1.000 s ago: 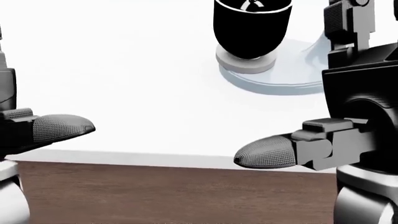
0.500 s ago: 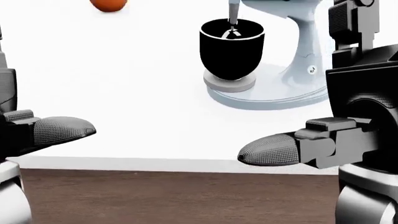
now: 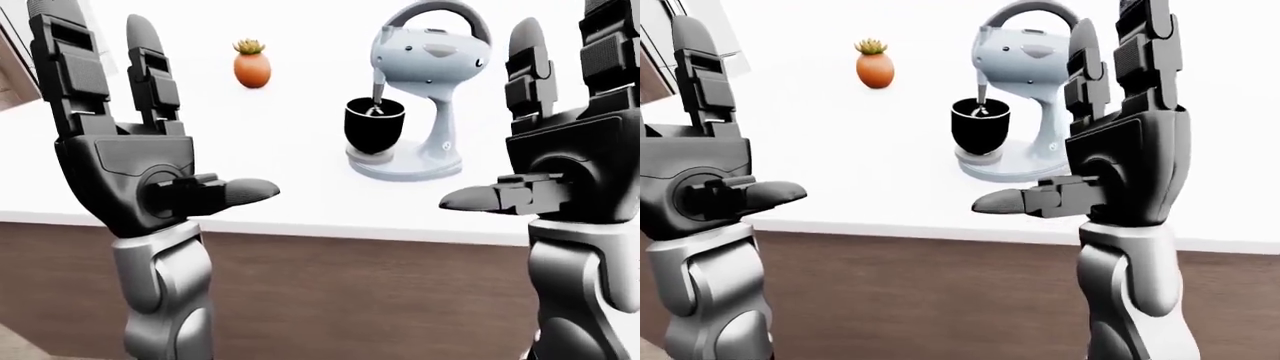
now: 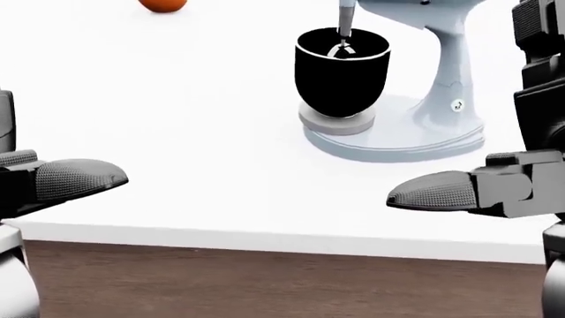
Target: Open the stand mixer head.
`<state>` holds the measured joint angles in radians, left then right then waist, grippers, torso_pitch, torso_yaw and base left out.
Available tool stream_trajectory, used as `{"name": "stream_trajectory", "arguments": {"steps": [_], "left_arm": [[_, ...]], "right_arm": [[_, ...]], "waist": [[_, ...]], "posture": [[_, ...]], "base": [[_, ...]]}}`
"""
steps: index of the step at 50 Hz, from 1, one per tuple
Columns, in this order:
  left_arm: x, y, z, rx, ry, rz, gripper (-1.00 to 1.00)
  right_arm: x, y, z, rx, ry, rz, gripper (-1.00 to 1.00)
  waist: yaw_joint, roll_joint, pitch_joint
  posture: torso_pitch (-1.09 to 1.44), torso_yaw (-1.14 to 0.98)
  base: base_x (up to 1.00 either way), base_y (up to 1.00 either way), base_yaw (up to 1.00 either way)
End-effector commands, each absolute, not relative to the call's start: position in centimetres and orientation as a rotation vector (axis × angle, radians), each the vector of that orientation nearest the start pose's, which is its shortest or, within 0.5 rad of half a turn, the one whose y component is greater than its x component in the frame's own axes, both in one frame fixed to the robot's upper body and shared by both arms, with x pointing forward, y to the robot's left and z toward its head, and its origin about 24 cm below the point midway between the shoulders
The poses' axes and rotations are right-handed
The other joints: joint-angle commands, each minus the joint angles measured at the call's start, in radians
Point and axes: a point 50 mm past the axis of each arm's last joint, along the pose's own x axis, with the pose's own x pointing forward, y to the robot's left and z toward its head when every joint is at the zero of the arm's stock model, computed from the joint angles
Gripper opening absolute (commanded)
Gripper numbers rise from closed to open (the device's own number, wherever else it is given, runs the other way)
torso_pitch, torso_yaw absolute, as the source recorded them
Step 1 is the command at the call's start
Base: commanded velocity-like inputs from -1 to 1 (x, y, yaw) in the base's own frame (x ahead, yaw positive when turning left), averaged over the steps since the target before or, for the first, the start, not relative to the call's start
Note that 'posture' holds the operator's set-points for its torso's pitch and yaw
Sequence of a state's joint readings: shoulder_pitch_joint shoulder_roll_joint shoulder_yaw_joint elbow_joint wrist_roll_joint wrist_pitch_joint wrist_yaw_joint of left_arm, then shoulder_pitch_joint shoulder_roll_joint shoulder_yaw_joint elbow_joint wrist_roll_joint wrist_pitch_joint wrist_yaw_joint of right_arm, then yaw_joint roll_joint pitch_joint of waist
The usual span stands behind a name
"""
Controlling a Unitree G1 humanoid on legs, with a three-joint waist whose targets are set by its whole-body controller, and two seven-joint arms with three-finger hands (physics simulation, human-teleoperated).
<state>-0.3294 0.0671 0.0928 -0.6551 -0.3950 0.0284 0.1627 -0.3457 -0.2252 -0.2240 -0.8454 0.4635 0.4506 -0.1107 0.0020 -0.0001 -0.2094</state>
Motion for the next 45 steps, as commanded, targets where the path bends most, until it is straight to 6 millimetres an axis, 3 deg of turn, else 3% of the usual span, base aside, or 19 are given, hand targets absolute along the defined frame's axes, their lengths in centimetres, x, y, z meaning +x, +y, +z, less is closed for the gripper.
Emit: {"name": "stream_trajectory", "arguments": {"steps": [1,6,18,30,45], "left_arm": [[22.1,15.8,26.0,-0.379,-0.956,-0.066,1.00],[22.2,15.9,25.9,-0.382,-0.952,-0.064,1.00],[22.3,15.9,25.6,-0.383,-0.947,-0.059,1.00],[22.3,16.0,25.6,-0.376,-0.946,-0.050,1.00],[22.3,16.0,25.5,-0.372,-0.943,-0.049,1.00]], "right_arm": [[21.3,-17.1,26.8,0.102,-0.733,0.117,1.00],[21.4,-17.6,26.5,0.028,-0.670,0.104,1.00],[20.8,-18.9,27.1,0.061,-0.601,0.128,1.00],[21.6,-20.4,28.5,0.383,-0.479,0.080,1.00],[21.2,-21.2,27.0,0.446,-0.431,0.026,1.00]], "waist": [[0.000,-0.001,-0.006],[0.000,-0.004,-0.011],[-0.003,-0.005,-0.013],[-0.004,-0.010,-0.005],[0.002,-0.020,0.002]], "posture": [[-0.27,0.00],[-0.27,0.00],[-0.27,0.00],[-0.27,0.00],[-0.27,0.00]], "base": [[0.00,0.00,0.00],[0.00,0.00,0.00],[0.00,0.00,0.00],[0.00,0.00,0.00],[0.00,0.00,0.00]]}}
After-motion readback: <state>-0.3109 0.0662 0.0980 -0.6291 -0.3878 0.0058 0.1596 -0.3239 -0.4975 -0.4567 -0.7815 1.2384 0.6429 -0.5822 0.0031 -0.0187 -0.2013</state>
